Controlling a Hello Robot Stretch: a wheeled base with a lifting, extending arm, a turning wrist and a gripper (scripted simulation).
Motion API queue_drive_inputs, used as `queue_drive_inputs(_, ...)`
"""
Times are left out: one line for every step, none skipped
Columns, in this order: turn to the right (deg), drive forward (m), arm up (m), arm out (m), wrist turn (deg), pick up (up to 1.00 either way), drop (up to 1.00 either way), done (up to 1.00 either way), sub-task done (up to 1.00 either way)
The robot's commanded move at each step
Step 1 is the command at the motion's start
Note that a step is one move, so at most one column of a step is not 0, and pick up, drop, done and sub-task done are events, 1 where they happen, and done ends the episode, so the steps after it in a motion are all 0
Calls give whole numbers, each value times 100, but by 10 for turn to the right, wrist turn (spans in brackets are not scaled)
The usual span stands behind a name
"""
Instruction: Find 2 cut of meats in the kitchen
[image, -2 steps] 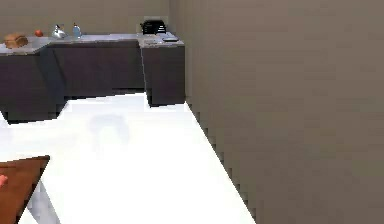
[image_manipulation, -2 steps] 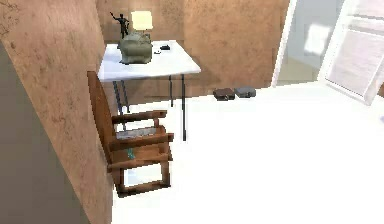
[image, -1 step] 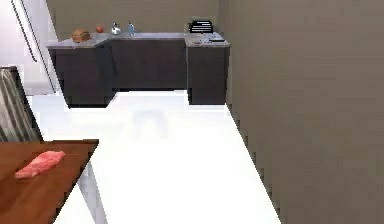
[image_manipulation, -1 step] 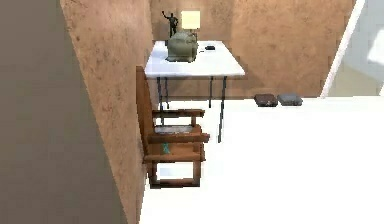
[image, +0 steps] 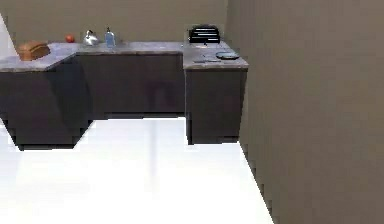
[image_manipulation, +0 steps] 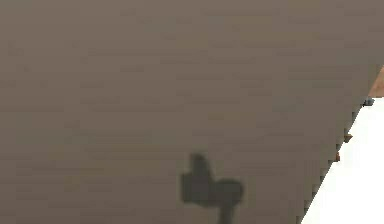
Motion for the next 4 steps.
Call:
queue_drive_inputs(-120, 0, 0, 0, 0, 0, 0, 0, 0)
queue_drive_inputs(0, 20, 0, 0, 0, 0, 0, 0, 0)
queue_drive_inputs(0, 100, 0, 0, 0, 0, 0, 0, 0)
queue_drive_inputs(0, 75, 0, 0, 0, 0, 0, 0, 0)
